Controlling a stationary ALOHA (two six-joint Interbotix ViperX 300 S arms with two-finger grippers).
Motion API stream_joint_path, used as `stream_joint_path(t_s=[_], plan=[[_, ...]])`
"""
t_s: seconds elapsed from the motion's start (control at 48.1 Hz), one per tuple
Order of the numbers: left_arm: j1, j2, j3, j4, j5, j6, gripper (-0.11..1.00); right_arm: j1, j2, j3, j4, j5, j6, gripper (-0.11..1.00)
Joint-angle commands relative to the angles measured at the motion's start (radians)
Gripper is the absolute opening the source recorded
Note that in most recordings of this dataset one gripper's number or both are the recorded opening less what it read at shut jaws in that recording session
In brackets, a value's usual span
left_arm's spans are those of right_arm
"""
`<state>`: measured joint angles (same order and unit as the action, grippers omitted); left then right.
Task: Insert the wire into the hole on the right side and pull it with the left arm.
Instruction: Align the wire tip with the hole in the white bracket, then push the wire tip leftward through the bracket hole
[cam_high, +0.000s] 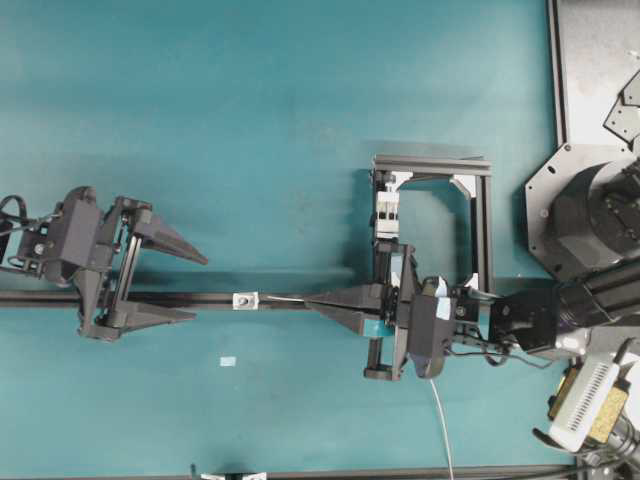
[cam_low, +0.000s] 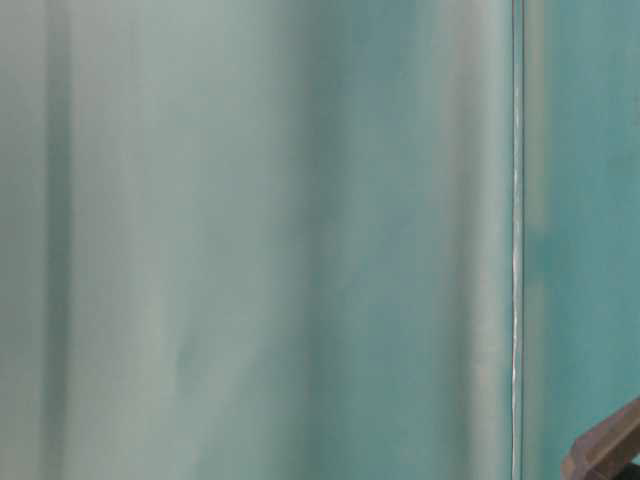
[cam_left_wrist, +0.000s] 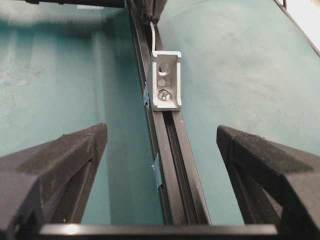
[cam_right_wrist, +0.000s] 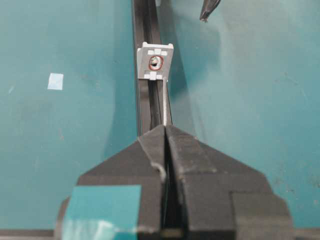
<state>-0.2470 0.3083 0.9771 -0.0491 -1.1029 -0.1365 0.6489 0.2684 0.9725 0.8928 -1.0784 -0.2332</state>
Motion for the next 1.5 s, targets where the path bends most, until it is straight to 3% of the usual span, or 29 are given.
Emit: stream_joint_path(t_s=[0.0, 0.145, 1.475], plan=[[-0.003, -0.012, -0.012, 0.002, -0.005, -0.023, 0.73, 0.005, -0.012, -0.012, 0.002, -0.009, -0.002, 0.01], [-0.002, -0.014, -0.012, 0.002, -0.005, -0.057, 0.73, 0.005, -0.012, -0.015, 0.002, -0.009, -0.002, 0.01], [-0.002, -0.014, -0.031, 0.002, 0.046, -0.057, 0.73, -0.028, 0.034, -0.077, -0.002, -0.028, -0.034, 0.01]])
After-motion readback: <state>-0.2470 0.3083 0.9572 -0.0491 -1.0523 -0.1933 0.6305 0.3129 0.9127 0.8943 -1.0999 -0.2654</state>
